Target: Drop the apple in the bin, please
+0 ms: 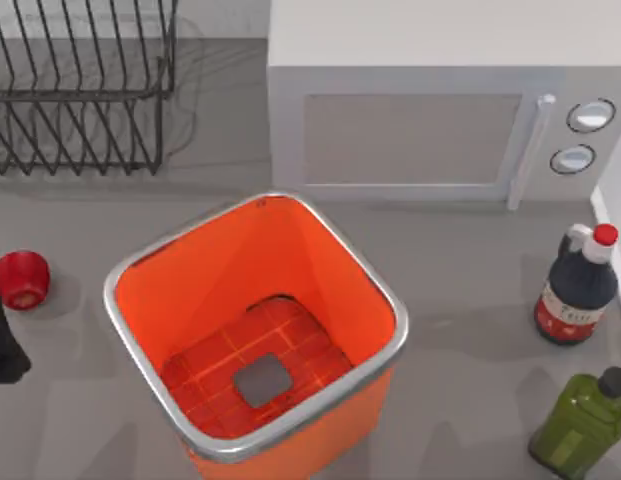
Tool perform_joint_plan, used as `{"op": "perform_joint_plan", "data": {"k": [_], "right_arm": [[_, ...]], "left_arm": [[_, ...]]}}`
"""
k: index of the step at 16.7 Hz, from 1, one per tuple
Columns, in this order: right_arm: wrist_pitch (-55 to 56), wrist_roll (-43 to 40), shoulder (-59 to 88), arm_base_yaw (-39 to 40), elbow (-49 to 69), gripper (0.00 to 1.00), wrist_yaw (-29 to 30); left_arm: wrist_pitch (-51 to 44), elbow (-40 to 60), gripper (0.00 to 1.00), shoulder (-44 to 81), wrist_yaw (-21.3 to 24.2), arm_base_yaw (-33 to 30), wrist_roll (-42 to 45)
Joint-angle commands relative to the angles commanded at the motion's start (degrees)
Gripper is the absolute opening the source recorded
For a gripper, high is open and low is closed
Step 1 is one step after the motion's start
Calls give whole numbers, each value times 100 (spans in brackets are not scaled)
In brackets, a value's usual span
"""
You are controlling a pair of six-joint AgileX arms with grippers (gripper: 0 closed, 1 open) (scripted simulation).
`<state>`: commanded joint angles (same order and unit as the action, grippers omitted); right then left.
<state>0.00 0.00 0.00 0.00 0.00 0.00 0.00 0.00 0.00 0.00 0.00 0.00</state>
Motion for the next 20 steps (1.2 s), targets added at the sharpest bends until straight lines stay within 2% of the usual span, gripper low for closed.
{"op": "perform_joint_plan", "data": {"k": [5,9,12,20], "right_arm": [[0,0,0,0,0,100,0],[0,0,0,0,0,100,0],[0,0,0,0,0,100,0],[0,0,0,0,0,100,0]], "left_arm": [[-304,284,100,308,-10,66,273],[-1090,1408,100,1507,92,157,1242],[-1794,2792,100,3001,210,223,2277],[-4148,6361,100,8129,469,338,5504]]}}
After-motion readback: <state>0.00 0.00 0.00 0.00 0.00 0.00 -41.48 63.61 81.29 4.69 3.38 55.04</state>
